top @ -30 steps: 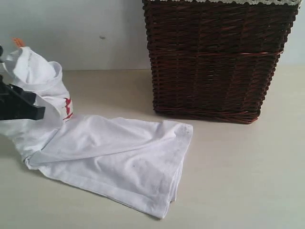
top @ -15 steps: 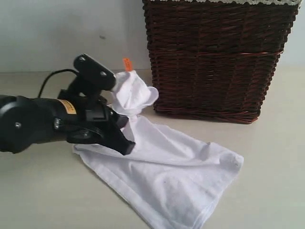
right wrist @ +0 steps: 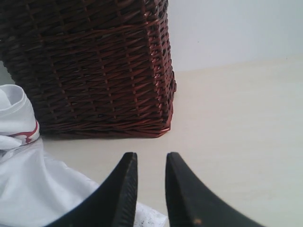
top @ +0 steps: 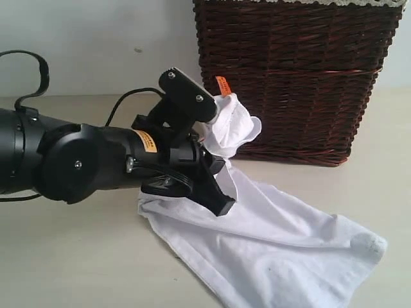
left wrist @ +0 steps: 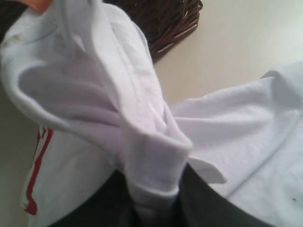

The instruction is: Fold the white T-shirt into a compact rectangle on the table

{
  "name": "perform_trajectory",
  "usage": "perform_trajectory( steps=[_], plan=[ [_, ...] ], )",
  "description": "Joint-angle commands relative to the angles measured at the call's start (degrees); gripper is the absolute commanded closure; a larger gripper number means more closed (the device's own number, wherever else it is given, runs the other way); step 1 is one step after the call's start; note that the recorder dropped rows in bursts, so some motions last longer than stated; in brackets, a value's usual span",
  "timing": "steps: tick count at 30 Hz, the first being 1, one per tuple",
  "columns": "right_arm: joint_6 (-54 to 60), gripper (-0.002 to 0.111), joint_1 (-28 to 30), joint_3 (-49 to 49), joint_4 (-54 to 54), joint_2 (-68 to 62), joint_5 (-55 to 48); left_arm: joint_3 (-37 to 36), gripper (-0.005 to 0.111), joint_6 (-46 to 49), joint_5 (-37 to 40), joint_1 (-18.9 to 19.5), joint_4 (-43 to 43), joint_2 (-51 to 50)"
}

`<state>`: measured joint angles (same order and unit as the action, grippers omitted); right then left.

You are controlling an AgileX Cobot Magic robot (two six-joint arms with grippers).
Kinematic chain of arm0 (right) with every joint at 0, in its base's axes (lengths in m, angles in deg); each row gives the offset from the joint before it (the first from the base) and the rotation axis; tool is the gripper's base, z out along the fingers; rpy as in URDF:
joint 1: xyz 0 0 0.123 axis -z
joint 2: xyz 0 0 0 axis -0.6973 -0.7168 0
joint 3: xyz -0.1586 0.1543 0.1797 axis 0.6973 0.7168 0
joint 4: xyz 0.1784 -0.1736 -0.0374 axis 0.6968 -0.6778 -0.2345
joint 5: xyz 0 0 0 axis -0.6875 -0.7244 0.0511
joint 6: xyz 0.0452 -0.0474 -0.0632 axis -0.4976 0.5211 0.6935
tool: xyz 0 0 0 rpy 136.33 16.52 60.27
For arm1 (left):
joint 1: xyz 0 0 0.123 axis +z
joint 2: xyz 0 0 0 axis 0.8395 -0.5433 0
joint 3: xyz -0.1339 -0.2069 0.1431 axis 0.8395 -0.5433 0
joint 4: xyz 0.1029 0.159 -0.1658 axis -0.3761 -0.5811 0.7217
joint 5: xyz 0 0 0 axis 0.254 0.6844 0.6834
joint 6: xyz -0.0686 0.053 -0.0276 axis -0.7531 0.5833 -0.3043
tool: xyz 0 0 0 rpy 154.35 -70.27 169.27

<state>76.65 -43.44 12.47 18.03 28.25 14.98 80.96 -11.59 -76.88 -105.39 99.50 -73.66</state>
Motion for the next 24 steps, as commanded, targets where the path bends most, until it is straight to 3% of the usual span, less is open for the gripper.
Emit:
perform_trajectory(
  steps=[1,5,14,24],
  plan=[
    [0.07,0.087,-0.11,0.26,0.03,0.31,0.3,0.67,0.107,-0.1,0.21,2.05,0.22,0.13],
    [0.07,0.087,-0.11,0.26,0.03,0.31,0.3,0.67,0.107,-0.2,0.34,6.71,0.91,0.13],
    [0.07,0.087,-0.11,0.26,0.03,0.31,0.3,0.67,0.107,-0.33,-0.18,27.09,3.73,0.37],
    [0.07,0.087,-0.11,0.26,0.03,0.31,0.3,0.67,0.107,-0.21,-1.56,42.64,3.22,2.03]
  ],
)
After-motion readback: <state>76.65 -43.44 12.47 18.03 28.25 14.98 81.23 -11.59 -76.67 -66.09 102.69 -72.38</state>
